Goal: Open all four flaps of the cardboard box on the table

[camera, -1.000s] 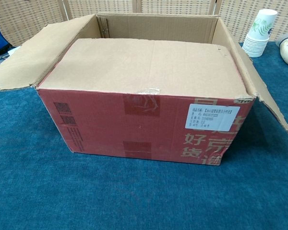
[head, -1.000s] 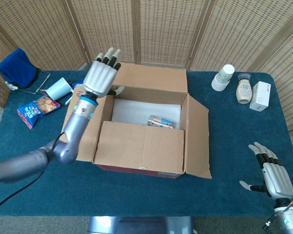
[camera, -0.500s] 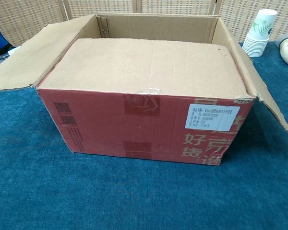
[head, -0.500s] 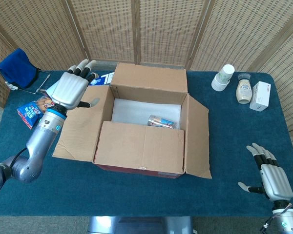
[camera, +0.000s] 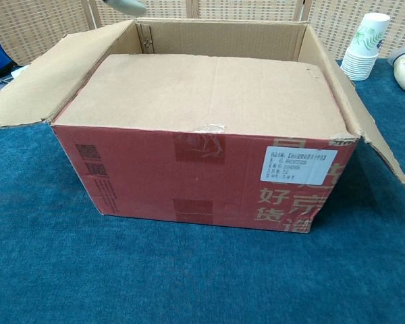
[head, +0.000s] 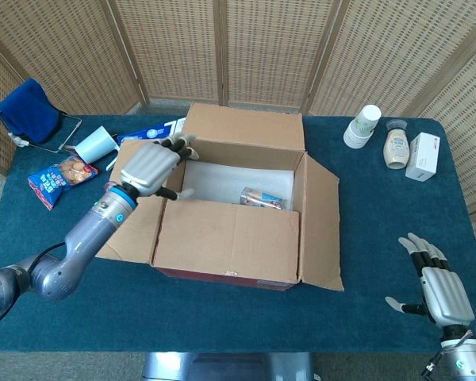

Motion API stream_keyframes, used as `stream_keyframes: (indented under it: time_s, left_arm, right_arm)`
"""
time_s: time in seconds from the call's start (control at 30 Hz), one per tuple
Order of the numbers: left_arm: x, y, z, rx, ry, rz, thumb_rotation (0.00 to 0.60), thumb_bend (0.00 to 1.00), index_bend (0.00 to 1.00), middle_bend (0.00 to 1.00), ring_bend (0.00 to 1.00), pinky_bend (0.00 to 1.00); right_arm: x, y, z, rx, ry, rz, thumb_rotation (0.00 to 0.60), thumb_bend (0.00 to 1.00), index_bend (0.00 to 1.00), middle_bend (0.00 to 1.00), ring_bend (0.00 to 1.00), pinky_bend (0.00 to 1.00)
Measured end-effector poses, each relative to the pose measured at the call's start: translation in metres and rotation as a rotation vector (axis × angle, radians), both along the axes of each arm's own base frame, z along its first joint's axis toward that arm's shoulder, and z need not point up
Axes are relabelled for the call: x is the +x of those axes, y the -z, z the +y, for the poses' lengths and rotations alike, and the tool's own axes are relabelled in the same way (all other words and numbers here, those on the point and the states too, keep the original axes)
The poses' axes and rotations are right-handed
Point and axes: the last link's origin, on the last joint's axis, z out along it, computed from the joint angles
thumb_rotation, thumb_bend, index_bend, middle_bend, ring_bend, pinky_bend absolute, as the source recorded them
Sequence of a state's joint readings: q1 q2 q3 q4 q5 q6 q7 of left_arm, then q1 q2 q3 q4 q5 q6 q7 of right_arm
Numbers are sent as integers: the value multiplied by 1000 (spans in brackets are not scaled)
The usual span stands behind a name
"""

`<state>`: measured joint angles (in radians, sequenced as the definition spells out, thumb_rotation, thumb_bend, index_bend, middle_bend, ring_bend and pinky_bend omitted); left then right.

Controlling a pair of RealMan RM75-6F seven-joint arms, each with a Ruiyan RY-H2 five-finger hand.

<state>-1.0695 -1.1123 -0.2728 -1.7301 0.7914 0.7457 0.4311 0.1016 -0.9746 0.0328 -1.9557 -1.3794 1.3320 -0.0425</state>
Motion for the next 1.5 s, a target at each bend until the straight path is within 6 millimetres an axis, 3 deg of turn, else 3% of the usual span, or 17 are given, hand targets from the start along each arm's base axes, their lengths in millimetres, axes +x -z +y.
stream_keyframes:
  time_s: [0.23,0.43,0.57,0.8,1.03,1.5]
  left_arm:
    - [32,19,-7,-146,-18,-22,328,109,272,199,214,313]
    - [44,29,-9,-212,-54,-33,331,110,277,315,267,350]
    - [46,38,-11,-252,-87,-28,327,109,276,313,272,390]
    - [49,50,-12,-305,-132,-24,328,112,273,302,278,346]
    - [50,46,-15,-343,-169,-46,328,114,270,385,405,499]
    - [51,27,-24,-433,-255,-131,327,121,277,463,477,534]
  right_arm:
    - [1,-1,1,-3,-1,0,600,0,0,0,0,11]
    - [1,-1,1,-1,-6,-5,600,0,0,0,0,11]
    - [1,-2,2,-1,-9,-7,600,0,0,0,0,11]
    - [1,-3,2,-4,-11,-11,600,0,0,0,0,11]
    - [2,-3,3,-1,-15,-11,600,0,0,0,0,11]
    - [4,-1,4,2,-20,-5,600,0,0,0,0,11]
